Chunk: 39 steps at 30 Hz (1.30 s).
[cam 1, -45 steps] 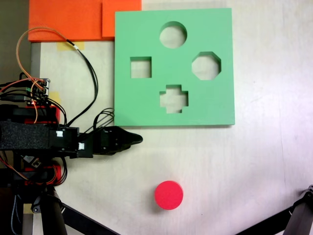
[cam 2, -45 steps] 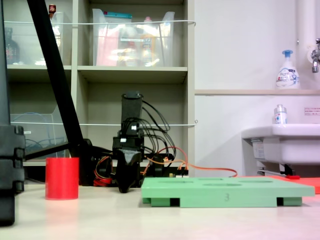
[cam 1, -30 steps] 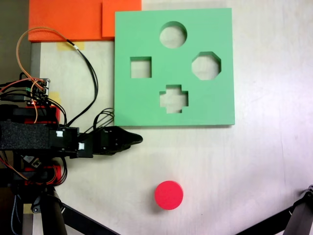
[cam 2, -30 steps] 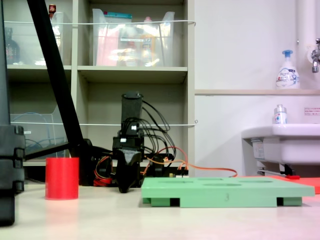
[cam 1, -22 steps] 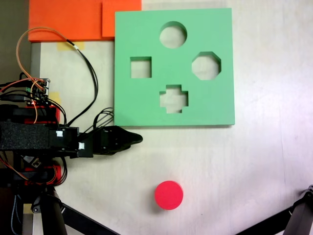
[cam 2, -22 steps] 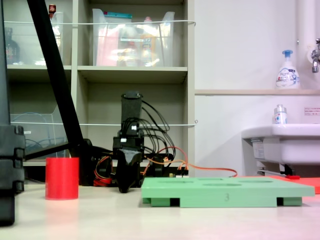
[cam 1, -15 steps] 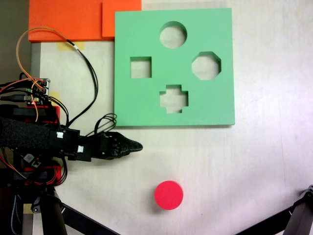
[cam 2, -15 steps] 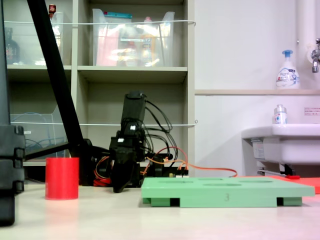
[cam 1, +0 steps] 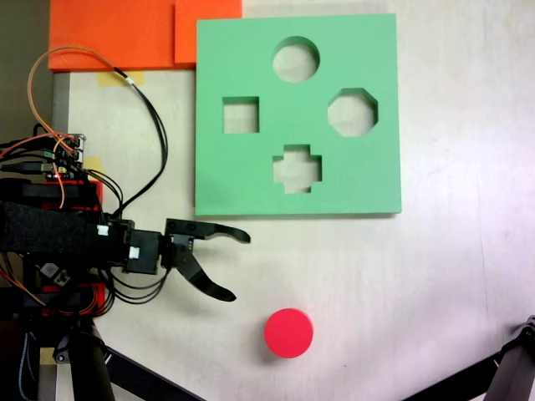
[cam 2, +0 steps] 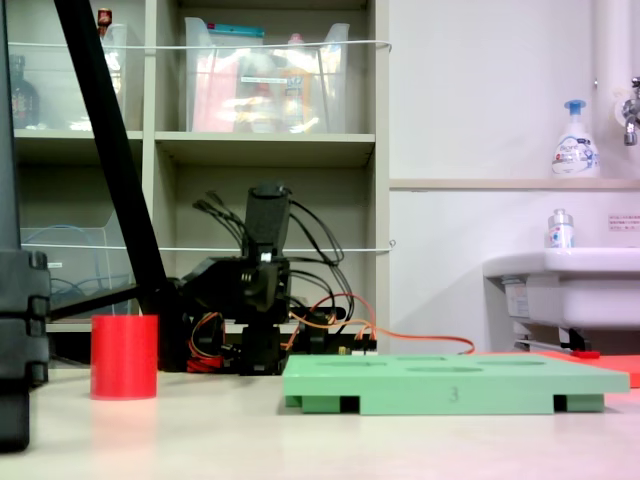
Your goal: Put the cylinder block into the corresponding hole
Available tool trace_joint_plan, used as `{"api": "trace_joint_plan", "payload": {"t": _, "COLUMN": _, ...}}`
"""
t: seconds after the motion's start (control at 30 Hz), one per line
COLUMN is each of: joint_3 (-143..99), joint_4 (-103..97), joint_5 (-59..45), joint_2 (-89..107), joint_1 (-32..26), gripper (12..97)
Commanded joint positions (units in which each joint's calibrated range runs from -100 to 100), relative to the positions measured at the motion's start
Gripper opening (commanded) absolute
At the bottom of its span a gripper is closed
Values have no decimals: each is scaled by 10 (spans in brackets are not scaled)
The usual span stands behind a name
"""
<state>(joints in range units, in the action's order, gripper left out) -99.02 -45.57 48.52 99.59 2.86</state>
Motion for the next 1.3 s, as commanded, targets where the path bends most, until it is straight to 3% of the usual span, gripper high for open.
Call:
{"api": "trace_joint_plan", "payload": {"t": 0.0, "joint_3": -10, "joint_4": -53, "joint_5": 17, "joint_2": 4, "joint_1": 11, "gripper": 493}}
{"api": "trace_joint_plan", "payload": {"t": 0.27, "joint_3": -10, "joint_4": -57, "joint_5": 29, "joint_2": 4, "joint_1": 41, "gripper": 511}}
{"api": "trace_joint_plan", "payload": {"t": 0.4, "joint_3": -10, "joint_4": -56, "joint_5": 25, "joint_2": 4, "joint_1": 45, "gripper": 713}}
{"api": "trace_joint_plan", "payload": {"t": 0.53, "joint_3": -10, "joint_4": -67, "joint_5": 24, "joint_2": -25, "joint_1": 52, "gripper": 819}}
{"api": "trace_joint_plan", "payload": {"t": 0.67, "joint_3": -10, "joint_4": -153, "joint_5": 23, "joint_2": -168, "joint_1": 59, "gripper": 824}}
{"api": "trace_joint_plan", "payload": {"t": 0.9, "joint_3": 56, "joint_4": -500, "joint_5": 24, "joint_2": -638, "joint_1": 66, "gripper": 824}}
{"api": "trace_joint_plan", "payload": {"t": 1.27, "joint_3": 244, "joint_4": -514, "joint_5": 26, "joint_2": -874, "joint_1": 64, "gripper": 824}}
